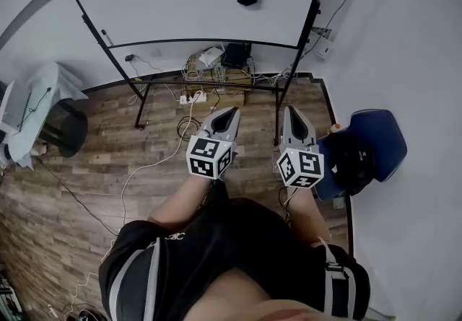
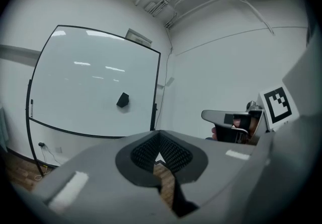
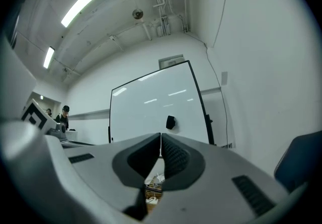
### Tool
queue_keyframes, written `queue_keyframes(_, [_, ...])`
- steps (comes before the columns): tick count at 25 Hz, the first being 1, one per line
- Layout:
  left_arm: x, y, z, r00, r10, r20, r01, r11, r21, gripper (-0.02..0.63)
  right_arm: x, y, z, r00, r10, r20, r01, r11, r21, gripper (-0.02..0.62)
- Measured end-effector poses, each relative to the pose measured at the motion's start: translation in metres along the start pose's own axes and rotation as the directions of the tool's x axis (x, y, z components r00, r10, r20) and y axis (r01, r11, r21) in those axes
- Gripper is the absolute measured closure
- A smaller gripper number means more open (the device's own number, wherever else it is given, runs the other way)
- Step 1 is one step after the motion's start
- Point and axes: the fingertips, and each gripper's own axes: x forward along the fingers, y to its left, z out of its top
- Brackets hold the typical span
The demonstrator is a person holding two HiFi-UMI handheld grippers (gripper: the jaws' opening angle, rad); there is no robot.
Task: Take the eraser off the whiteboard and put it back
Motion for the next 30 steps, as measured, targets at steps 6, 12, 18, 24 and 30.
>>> queue_keyframes(6, [0.029, 0.034, -0.002, 1.000, 0.008, -0.011, -0.008, 1.000, -0.027, 0.597, 0.044, -0.010, -0.006, 1.000, 0.010, -0.017, -0.010, 1.000, -0.011, 0.589])
queue_keyframes(12, [0.066, 0.069, -0.004, 0.999, 0.001, -0.034, -0.002, 0.999, -0.034, 0.597, 0.098, -0.019, -0.023, 0.999, 0.011, -0.045, -0.012, 1.000, -0.005, 0.589])
queue_keyframes(18, [0.103, 0.116, 0.022, 1.000, -0.014, -0.025, 0.014, 1.000, -0.026, 0.597, 0.160, -0.022, -0.022, 0.998, -0.004, -0.058, 0.004, 1.000, -0.001, 0.589])
queue_keyframes(24, [0.133, 0.178, 0.032, 1.000, -0.014, -0.023, 0.013, 0.999, -0.036, 0.597, 0.226, -0.010, -0.032, 0.996, -0.008, -0.085, 0.007, 1.000, -0.018, 0.589])
queue_keyframes(30, [0.169, 0.251, 0.040, 1.000, 0.005, -0.013, -0.005, 0.998, -0.057, 0.597, 0.296, -0.001, -0.037, 0.994, -0.027, -0.109, 0.023, 0.999, -0.035, 0.589])
